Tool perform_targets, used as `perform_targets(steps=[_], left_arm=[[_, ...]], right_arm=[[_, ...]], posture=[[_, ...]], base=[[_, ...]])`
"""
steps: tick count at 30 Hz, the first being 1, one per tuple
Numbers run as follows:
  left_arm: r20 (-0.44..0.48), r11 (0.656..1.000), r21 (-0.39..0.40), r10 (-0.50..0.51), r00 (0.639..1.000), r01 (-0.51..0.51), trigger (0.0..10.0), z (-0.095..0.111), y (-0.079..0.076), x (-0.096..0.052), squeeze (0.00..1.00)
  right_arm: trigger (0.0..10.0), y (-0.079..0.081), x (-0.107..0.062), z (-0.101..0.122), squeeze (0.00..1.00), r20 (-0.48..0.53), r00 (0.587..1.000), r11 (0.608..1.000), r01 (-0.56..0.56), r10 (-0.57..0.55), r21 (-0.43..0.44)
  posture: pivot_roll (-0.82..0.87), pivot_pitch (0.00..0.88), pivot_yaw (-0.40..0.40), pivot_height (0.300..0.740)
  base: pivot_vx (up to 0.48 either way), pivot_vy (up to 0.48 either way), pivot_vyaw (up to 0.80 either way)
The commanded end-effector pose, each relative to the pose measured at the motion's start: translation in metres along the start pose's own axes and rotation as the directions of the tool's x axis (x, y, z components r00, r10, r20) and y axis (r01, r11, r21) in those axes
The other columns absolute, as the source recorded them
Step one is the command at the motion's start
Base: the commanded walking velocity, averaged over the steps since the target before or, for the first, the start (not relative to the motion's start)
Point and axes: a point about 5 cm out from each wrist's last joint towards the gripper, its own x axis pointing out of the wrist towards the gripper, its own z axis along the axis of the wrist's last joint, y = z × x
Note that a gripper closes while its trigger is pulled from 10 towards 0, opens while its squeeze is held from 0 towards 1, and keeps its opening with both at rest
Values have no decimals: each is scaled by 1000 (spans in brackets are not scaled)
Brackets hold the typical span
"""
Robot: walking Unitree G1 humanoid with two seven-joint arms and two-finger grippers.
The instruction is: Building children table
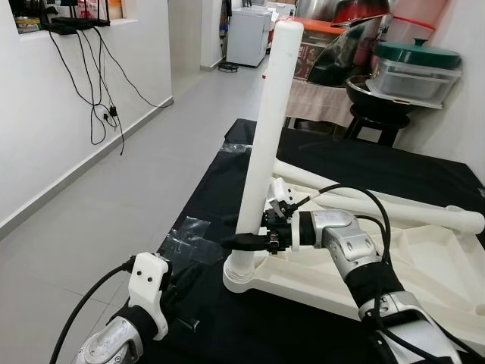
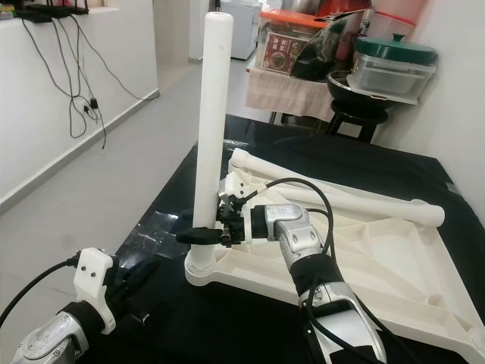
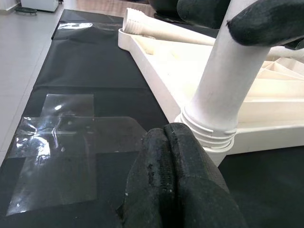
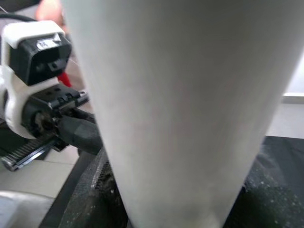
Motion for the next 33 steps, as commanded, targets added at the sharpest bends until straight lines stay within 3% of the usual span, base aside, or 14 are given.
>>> perform_targets(steps=[1, 5, 6, 7, 9, 10, 14, 19, 20, 23, 24, 29, 32, 33], left_arm=[[1, 1000, -10, -10, 1000, 10, 10000, 1, -3, -1, 0], [2, 1000, -10, -10, 1000, 10, 10000, 1, -4, -1, 0], [2, 1000, -10, -11, 1000, 11, 10000, 2, -3, -3, 0], [0, 1000, -11, -13, 1000, 13, 10000, 3, 0, -5, 0], [-2, 1000, -12, -14, 1000, 14, 10000, 3, 1, -6, 0], [-2, 1000, -10, -12, 1000, 12, 10000, 3, 1, -6, 0], [-4, 1000, -11, -25, 1000, 25, 10000, 4, 1, -3, 0], [1, 1000, -13, -9, 1000, 9, 10000, 3, 1, -4, 0], [2, 1000, -11, -7, 1000, 7, 10000, 3, 1, -3, 0], [2, 1000, -10, -7, 1000, 7, 10000, 3, 0, -3, 0], [3, 1000, -12, -6, 1000, 6, 10000, 3, 0, -2, 0], [3, 1000, -19, -12, 1000, 12, 10000, 2, -1, 0, 0], [3, 1000, -20, -13, 1000, 13, 10000, 2, -1, 0, 0], [3, 1000, -21, -13, 1000, 13, 10000, 1, -1, 0, 0]], right_arm=[[0, 2, -4, -7, 0, 17, 991, 991, 132, -132, 1], [0, 5, -4, -11, 0, 13, 982, 982, 191, -191, 5], [0, 5, 7, -28, 0, 4, 856, 854, 516, -517, 60], [0, 32, 18, -46, 0, -48, 629, 628, 778, -776, 29], [0, 45, 27, -39, 0, -12, 641, 640, 767, -768, -50], [0, 49, 31, -41, 0, -22, 682, 682, 731, -731, 30], [0, 48, 32, -60, 0, -103, 711, 690, 702, -696, 176], [0, 57, 41, -58, 0, -122, 733, 720, 680, -669, 140], [10000, 59, 41, -58, 0, -131, 720, 704, 693, -681, 152], [10000, 60, 40, -58, 0, -137, 712, 694, 702, -689, 161], [10000, 59, 39, -58, 1000, -148, 733, 720, 680, -664, 136], [10000, 49, 34, -39, 957, -95, 894, 897, 442, -438, 21], [10000, 47, 33, -34, 957, -80, 915, 917, 398, -396, 5], [10000, 45, 30, -24, 0, -51, 949, 950, 310, -311, -41]], posture=[[111, 0, -125, 740], [111, 0, -125, 740], [83, 0, -119, 740], [74, 0, -106, 740], [65, 0, -98, 740], [43, 0, -84, 740], [81, 0, -110, 740], [75, 0, -107, 740], [81, 0, -111, 740], [81, 0, -111, 740], [84, 0, -116, 740], [93, 0, -118, 740], [93, 0, -118, 740], [98, 0, -120, 740]], base=[[0, 0, 0], [0, 0, 0], [0, 0, 0], [0, 0, 0], [0, 0, 0], [0, 0, 0], [0, 0, 0], [0, 0, 0], [0, 0, 0], [0, 0, 0], [0, 0, 0], [0, 0, 0], [0, 0, 0], [0, 0, 0]])
